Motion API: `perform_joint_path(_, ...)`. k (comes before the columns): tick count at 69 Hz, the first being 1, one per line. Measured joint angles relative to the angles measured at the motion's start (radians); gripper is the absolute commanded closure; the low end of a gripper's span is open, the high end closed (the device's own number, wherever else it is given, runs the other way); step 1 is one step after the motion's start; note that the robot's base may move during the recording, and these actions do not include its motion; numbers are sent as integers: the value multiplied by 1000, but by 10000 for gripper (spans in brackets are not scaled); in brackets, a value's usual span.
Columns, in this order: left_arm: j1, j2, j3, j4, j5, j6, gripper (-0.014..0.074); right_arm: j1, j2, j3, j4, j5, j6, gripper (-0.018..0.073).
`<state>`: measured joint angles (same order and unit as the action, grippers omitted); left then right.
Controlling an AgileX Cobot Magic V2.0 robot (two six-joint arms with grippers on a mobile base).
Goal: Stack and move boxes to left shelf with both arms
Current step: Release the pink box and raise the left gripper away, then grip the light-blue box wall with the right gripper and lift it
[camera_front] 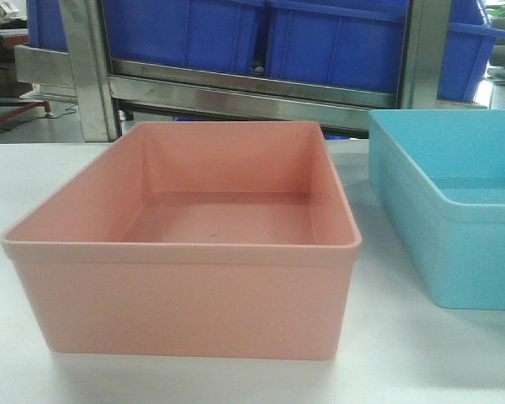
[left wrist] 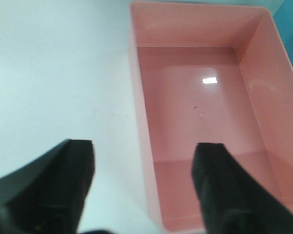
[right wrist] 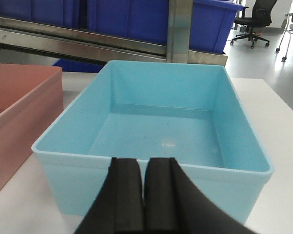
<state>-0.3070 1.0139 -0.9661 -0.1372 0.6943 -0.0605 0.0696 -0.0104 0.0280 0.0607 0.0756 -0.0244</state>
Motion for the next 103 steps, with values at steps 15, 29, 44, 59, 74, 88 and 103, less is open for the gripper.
perform_joint_path(15,0,-209,194,14,-81,0,605,0,0,0,0,-10,0,510)
perform_joint_path(29,0,-340,345,45,-188,0,605,0,19,-133,0,48,0,506)
perform_joint_path(44,0,-363,404,52,-321,0,605,0,325,-421,0,182,0,502)
perform_joint_path(59,0,-363,407,52,-361,0,605,0,714,-738,0,304,0,426)
perform_joint_path(74,0,-363,407,52,-363,0,606,0,1011,-1010,0,453,0,-24)
perform_joint_path(88,0,-363,407,54,-363,0,606,-65,1197,-1220,-34,665,0,-30)
perform_joint_path(103,0,-363,407,52,-363,0,606,-286,1370,-1379,-44,878,-63,-30)
